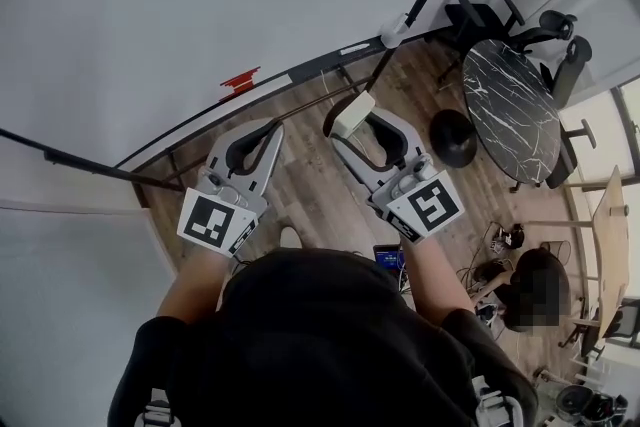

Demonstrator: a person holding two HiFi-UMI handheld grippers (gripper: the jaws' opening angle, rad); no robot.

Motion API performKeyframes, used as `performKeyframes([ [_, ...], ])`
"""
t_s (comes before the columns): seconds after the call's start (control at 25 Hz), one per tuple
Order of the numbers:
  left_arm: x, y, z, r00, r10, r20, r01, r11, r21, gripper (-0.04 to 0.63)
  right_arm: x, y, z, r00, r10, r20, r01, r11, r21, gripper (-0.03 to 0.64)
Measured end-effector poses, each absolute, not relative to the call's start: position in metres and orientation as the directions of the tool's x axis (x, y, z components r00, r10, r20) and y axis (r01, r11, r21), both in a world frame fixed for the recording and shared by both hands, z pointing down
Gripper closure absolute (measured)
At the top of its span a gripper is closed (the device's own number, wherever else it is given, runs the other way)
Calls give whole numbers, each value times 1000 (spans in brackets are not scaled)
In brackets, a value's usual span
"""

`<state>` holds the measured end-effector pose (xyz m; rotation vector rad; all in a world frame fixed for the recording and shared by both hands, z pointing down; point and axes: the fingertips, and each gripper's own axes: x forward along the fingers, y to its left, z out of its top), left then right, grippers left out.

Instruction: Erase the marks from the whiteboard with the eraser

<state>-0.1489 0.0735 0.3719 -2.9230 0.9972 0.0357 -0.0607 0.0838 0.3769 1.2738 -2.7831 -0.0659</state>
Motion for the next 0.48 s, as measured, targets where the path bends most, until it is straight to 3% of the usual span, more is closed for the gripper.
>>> performKeyframes([
  [0.48, -165, 44, 380, 822, -569, -35, -570, -821, -26, 588, -83, 52, 388, -619, -781, 90, -782, 623, 24, 390],
])
